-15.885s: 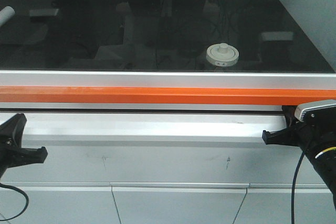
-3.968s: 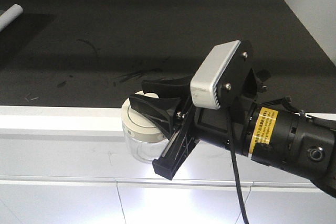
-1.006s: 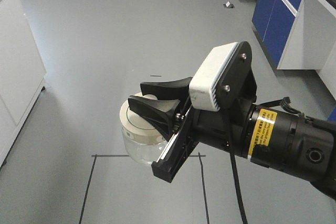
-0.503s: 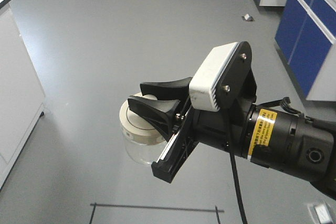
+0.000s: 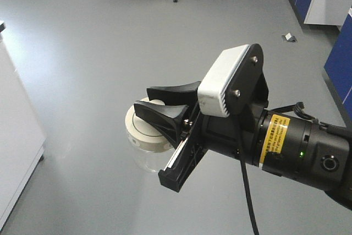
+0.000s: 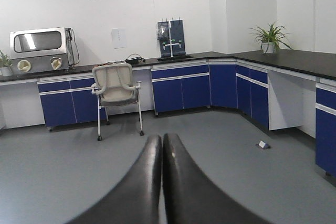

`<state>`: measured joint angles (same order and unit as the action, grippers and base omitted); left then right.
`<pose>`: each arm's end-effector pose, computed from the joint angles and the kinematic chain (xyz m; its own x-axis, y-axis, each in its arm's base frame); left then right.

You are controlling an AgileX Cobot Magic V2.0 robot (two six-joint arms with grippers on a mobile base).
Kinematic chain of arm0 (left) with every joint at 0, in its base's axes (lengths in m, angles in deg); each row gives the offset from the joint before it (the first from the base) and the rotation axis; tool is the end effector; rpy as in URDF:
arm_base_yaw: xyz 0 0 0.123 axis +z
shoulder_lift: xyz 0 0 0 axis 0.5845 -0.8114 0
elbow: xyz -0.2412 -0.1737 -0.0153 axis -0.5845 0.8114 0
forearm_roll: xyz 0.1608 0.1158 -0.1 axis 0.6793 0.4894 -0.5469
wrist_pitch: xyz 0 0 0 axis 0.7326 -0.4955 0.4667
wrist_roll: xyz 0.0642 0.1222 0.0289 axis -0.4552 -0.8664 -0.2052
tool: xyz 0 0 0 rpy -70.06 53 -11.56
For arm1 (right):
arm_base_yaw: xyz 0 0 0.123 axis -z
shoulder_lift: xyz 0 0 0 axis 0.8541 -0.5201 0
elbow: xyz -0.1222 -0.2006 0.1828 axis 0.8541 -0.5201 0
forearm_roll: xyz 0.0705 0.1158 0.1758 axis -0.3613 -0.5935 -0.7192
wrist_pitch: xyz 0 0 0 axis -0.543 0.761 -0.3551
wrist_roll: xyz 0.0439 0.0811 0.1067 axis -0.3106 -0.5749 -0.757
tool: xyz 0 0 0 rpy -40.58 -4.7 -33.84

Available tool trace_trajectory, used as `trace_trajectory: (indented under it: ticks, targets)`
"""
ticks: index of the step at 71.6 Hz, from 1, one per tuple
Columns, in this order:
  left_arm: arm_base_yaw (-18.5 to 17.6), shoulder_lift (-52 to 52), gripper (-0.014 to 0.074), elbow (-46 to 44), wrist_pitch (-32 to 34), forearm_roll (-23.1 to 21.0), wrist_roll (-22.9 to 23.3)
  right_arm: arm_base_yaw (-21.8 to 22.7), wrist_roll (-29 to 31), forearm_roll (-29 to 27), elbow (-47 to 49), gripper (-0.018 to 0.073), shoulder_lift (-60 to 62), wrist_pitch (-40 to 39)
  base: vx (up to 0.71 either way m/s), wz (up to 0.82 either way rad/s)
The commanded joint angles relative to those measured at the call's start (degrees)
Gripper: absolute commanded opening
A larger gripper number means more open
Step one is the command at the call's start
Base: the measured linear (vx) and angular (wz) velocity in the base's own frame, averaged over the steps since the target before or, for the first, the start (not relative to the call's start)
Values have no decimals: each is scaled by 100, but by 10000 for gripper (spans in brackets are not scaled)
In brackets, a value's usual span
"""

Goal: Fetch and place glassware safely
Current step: 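Hold the jar in the right gripper while the base drives away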

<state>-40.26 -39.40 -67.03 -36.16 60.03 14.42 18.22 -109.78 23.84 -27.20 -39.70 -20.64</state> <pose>0.1194 -0.0259 0.3236 0.1592 0.0583 -0.9855 0.1828 0.9793 0.0874 0.1846 0.2197 0.3436 0.0168 -0.1257 -0.9919 -0.8694 0.4882 -0.0766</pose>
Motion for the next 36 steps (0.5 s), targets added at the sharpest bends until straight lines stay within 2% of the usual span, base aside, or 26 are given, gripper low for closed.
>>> trace_trajectory:
  ticks: [1, 36]
  targets:
    - [-37, -14, -7, -148, 356, -70, 55, 13, 2, -183, 187, 0, 171, -329, 67, -8]
    - [-37, -14, -7, -148, 356, -70, 55, 13, 2, -178, 187, 0, 171, -330, 68, -17]
